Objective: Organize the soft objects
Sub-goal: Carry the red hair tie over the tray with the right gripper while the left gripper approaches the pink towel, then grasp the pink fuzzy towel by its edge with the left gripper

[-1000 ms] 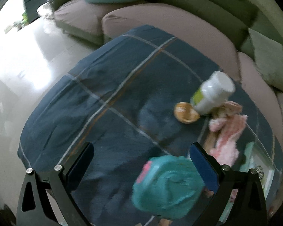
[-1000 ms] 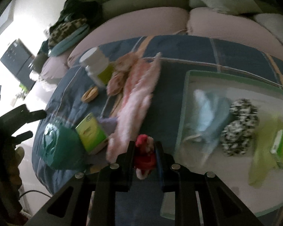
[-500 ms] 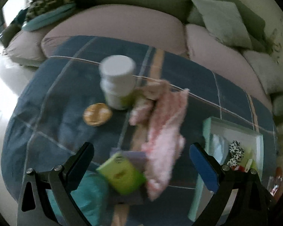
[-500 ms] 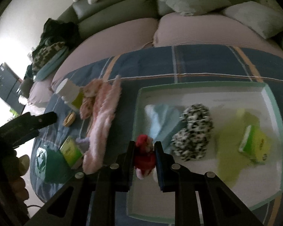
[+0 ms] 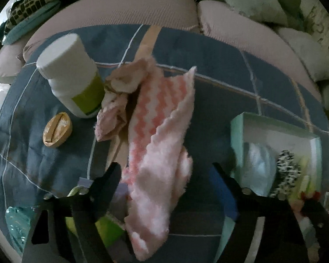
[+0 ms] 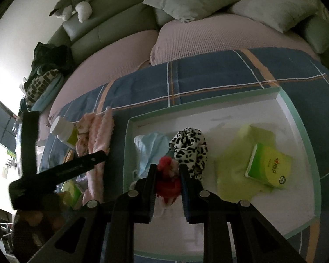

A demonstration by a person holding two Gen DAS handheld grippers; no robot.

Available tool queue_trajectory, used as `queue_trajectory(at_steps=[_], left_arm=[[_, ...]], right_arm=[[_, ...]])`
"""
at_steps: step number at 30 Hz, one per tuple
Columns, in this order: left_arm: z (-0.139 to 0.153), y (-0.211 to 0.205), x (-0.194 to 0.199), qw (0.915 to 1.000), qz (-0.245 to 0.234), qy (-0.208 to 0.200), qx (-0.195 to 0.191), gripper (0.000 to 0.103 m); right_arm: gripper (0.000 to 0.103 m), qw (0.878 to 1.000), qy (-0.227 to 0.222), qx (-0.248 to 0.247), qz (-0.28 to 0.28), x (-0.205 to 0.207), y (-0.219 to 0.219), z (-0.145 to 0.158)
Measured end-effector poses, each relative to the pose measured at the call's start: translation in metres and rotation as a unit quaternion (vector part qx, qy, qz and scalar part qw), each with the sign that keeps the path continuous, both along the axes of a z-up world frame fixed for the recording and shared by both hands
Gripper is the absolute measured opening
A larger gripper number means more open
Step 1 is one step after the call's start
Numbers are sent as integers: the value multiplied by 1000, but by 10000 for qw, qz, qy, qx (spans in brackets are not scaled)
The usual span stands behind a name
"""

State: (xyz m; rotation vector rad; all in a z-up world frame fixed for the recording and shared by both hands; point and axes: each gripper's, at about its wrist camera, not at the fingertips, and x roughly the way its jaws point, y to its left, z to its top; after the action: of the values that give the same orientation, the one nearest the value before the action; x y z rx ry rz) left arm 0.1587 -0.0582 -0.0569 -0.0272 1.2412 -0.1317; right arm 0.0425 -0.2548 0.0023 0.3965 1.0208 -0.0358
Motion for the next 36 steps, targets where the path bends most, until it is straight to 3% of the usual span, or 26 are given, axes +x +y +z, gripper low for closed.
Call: queue_trajectory(at_steps=[2,5,16,19,24,36], left_arm=[[-7,-3,0,9999,-21,62,79,77],[-20,-4,2,9997,27,211,70,63],[-28,4,4,9997,96,204,-22,59],[-28,13,10,9996,213,164,-37,48],[-24,35,13,9984,470,150,-268,20],[-2,54,6,9963,443,100,-728,16]], right_arm=[[22,10000,3,12,-4,0,-1,0],[22,10000,17,22,-18,0,-3,-1],[22,10000,7,35,-5,0,-3,-1],[22,10000,17,23,0,0,-3,-1],[22,10000,23,14,-4,0,-2,-1],[22,10000,45,-10,4,0,0,-2]])
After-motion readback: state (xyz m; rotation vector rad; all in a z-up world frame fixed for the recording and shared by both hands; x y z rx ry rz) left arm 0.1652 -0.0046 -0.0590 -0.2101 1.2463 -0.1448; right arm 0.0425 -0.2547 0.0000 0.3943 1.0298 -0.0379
